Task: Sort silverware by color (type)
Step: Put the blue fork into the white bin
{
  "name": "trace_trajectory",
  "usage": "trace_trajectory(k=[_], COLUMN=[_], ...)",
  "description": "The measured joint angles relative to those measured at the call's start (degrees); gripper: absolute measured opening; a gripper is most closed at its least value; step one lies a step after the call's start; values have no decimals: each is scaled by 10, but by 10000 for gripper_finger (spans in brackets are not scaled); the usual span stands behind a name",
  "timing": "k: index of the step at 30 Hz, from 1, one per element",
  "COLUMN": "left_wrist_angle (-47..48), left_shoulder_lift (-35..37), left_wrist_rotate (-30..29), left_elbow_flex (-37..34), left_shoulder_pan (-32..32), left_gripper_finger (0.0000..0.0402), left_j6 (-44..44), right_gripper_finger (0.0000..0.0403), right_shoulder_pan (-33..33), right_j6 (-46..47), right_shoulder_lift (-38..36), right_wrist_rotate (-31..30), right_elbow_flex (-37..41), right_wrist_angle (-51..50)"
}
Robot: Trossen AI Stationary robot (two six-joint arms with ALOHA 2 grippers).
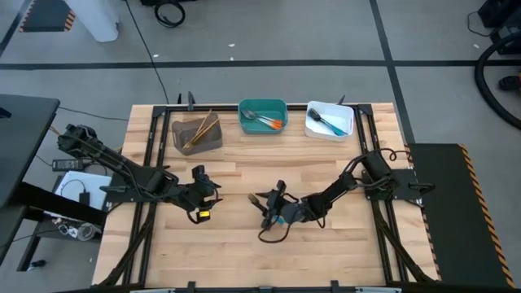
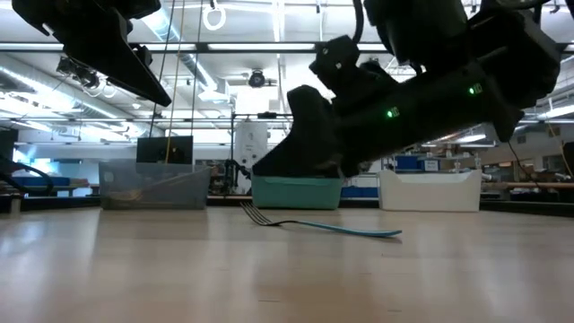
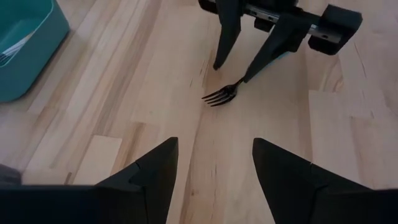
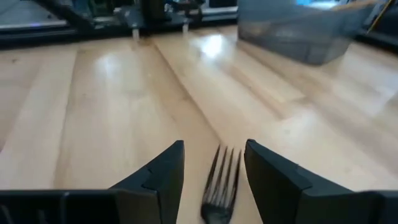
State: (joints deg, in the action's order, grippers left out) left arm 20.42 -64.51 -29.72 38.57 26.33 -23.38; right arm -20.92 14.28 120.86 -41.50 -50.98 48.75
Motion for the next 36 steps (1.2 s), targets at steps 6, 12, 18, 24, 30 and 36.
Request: trace_trajectory(k=[6,12,18,24,30,36], left_wrist_angle=[0,0,0,0,-1,-1], left_shoulder_lift=[0,0,0,0,0,0], left_wrist_rotate=[0,0,0,0,0,0], left_elbow_flex=[0,0,0,0,0,0], left_shoulder_pan=[0,0,0,0,0,-2], left_gripper_finger=[217,217,217,217,217,217], left_j6=[0,0,-3,-2,-2,-1], right_gripper_finger=[184,206,220,220,218,208], right_shoulder_pan=[1,1,0,0,0,4], right_j6=[23,27,24,61,80,142], right_shoulder_lift=[0,0,0,0,0,0], right_wrist_rotate=[40,42,26,27,61,55], right_elbow_flex=[0,0,0,0,-8,-49], right_wrist_angle=[-33,-63,-70,-94,-115,-234])
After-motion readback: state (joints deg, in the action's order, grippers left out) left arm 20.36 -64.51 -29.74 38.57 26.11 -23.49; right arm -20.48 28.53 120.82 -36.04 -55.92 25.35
